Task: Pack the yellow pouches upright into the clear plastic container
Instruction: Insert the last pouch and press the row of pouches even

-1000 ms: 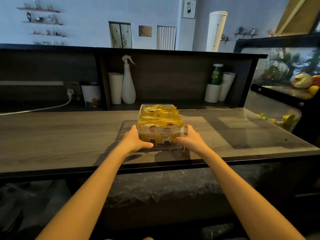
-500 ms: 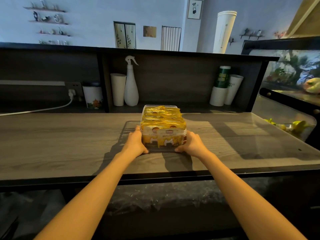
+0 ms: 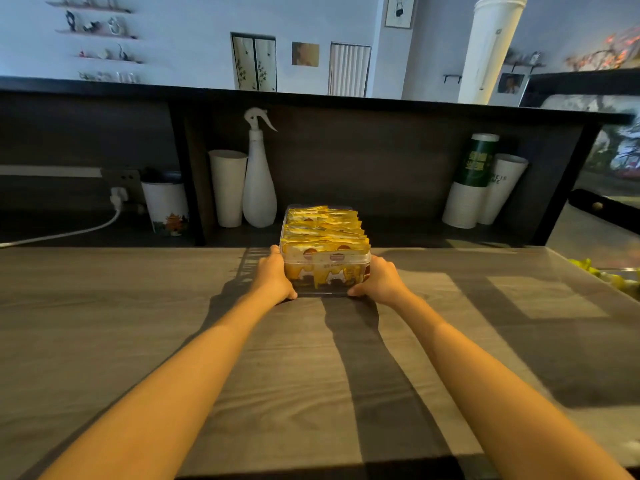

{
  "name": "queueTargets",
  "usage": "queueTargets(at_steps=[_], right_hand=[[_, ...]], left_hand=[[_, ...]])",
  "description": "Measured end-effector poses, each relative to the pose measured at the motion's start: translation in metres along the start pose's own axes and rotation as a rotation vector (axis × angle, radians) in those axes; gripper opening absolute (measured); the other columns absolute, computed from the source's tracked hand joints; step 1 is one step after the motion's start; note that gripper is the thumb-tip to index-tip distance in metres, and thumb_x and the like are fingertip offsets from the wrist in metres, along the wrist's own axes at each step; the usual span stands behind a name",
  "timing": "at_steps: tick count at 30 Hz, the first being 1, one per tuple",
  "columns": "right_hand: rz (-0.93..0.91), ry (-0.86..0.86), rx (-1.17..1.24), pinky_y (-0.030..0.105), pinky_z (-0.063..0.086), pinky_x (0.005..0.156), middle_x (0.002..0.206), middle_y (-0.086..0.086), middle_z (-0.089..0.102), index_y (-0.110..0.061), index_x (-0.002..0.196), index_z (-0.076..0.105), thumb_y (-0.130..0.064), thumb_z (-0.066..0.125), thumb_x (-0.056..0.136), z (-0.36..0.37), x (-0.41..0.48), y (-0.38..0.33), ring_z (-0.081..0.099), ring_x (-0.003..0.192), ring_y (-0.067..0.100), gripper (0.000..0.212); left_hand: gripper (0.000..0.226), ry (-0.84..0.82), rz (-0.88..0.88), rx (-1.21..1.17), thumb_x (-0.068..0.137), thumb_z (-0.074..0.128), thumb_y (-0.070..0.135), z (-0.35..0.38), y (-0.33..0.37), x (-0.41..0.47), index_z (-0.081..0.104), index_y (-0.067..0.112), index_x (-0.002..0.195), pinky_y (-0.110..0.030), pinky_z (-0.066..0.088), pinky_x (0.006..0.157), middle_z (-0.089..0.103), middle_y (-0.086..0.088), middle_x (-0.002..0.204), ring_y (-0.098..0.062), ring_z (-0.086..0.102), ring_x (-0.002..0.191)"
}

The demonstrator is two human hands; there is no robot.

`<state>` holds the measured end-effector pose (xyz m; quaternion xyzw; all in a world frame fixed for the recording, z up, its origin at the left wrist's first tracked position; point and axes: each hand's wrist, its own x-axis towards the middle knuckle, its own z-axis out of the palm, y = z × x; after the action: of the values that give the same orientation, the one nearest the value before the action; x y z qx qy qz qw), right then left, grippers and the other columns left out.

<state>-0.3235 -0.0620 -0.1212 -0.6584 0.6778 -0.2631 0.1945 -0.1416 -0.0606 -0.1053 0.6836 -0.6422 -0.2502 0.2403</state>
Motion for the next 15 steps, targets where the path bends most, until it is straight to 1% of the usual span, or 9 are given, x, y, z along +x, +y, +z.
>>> queueTargets(at_steps=[4,7,15], right_hand=[[0.021,0.008,-0.004,0.032,0.043,0.097,0.125,0.011,0.06,-0.009,0.124,0.053,-0.013,0.079,0.071,0.004,0.04,0.001,0.053,0.121,0.026,0.06],[0.075,-0.009,0.029,0.037,0.044,0.1,0.124,0.01,0.06,-0.011,0.124,0.051,-0.011,0.078,0.071,0.006,0.064,0.002,0.051,0.123,0.026,0.06],[0.14,-0.06,0.073,0.035,0.044,0.099,0.128,0.01,0.057,-0.01,0.129,0.047,-0.007,0.074,0.075,0.004,0.089,-0.001,0.051,0.124,0.026,0.06]], left_hand=[[0.078,0.004,-0.01,0.018,0.068,0.078,0.002,-0.001,0.006,0.038,0.032,0.004,0.131,-0.04,0.043,0.099,0.044,-0.018,0.134,-0.033,0.045,0.126],[0.075,-0.003,-0.024,0.013,0.069,0.077,0.001,-0.001,0.01,0.059,0.033,0.005,0.13,-0.037,0.043,0.098,0.043,-0.018,0.133,-0.031,0.045,0.125],[0.068,-0.037,-0.074,-0.088,0.075,0.069,-0.004,-0.002,0.018,0.081,0.032,0.005,0.131,-0.034,0.044,0.094,0.041,-0.017,0.134,-0.03,0.045,0.124]])
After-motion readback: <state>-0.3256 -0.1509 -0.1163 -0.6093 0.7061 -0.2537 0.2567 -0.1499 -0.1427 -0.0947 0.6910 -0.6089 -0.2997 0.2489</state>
